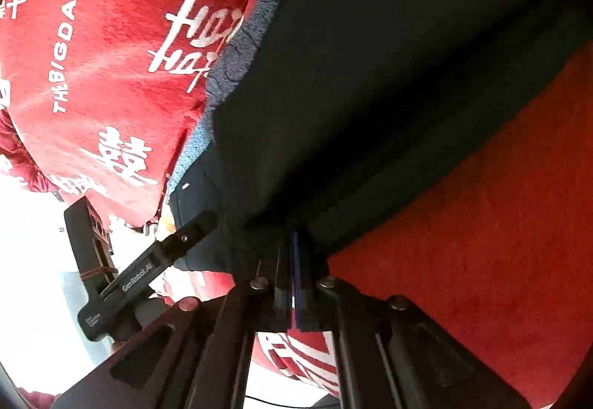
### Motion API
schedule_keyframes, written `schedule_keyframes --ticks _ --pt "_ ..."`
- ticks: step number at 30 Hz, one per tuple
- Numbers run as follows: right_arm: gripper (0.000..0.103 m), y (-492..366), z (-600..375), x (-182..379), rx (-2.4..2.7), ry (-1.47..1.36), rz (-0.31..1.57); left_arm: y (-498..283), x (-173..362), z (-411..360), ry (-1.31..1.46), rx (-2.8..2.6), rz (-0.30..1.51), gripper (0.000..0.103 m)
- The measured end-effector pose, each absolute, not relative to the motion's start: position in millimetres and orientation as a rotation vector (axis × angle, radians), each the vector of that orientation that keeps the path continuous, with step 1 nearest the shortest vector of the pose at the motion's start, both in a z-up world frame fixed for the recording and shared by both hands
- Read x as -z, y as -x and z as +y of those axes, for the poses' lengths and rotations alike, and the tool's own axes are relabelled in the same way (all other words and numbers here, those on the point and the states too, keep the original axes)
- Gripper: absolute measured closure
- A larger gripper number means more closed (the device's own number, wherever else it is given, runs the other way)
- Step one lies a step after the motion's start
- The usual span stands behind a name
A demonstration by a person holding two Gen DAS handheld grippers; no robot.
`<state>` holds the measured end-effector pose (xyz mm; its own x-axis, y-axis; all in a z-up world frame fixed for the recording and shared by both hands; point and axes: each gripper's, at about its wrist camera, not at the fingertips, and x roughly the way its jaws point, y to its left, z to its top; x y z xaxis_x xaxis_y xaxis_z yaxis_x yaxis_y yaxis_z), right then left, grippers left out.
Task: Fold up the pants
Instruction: 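Fold the held end over the trousers with the right gripper toward the left gripper, then open the right gripper and smooth the folded layer flat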
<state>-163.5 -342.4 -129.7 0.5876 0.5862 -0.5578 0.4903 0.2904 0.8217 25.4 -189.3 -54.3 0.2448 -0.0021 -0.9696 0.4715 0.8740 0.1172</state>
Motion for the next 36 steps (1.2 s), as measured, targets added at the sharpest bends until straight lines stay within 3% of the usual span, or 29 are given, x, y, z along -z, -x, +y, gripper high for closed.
schedule_keyframes --ticks 3,5,7,9,12,14,16,19,26,29,32,36 --pt "0.099 161.8 -354.1 102.2 -0.186 -1.259 1.044 -24.7 44.2 -207.9 -0.421 0.365 1.271 0.002" --pt "0.089 165.8 -376.0 74.1 -0.216 -1.151 1.004 -22.6 41.2 -226.2 -0.424 0.391 1.264 0.002" --pt "0.050 171.5 -412.8 51.5 -0.153 -1.069 0.949 -20.2 38.9 -246.9 -0.434 0.423 1.257 0.002" --pt "0.040 174.8 -450.2 43.4 -0.059 -1.036 0.899 -19.3 35.7 -269.3 -0.447 0.457 1.250 0.002" --pt "0.040 165.5 -506.1 55.8 0.076 -0.996 0.906 -16.2 36.1 -304.4 -0.456 0.500 1.245 0.002" --pt "0.045 156.7 -527.1 77.9 0.100 -1.018 0.957 -14.8 39.4 -321.9 -0.452 0.516 1.251 0.002" --pt "0.068 144.2 -535.5 103.8 0.050 -1.068 1.014 -12.9 42.5 -337.6 -0.440 0.537 1.260 0.002" --pt "0.069 130.2 -532.0 128.2 0.001 -1.082 1.100 -5.9 52.9 -352.8 -0.448 0.553 1.269 0.002" --pt "0.069 111.7 -496.4 106.1 0.000 -0.811 1.199 0.4 95.1 -327.9 -0.464 0.438 1.337 0.000" --pt "0.065 103.9 -482.7 103.2 0.053 -0.753 1.212 -1.9 94.5 -312.2 -0.400 0.423 1.380 0.000" --pt "0.053 105.6 -464.6 94.6 0.071 -0.663 1.231 0.8 85.0 -302.5 -0.424 0.384 1.363 0.000" --pt "0.020 116.9 -455.5 83.8 0.069 -0.635 1.243 4.6 73.6 -279.9 -0.405 0.338 1.362 0.000"
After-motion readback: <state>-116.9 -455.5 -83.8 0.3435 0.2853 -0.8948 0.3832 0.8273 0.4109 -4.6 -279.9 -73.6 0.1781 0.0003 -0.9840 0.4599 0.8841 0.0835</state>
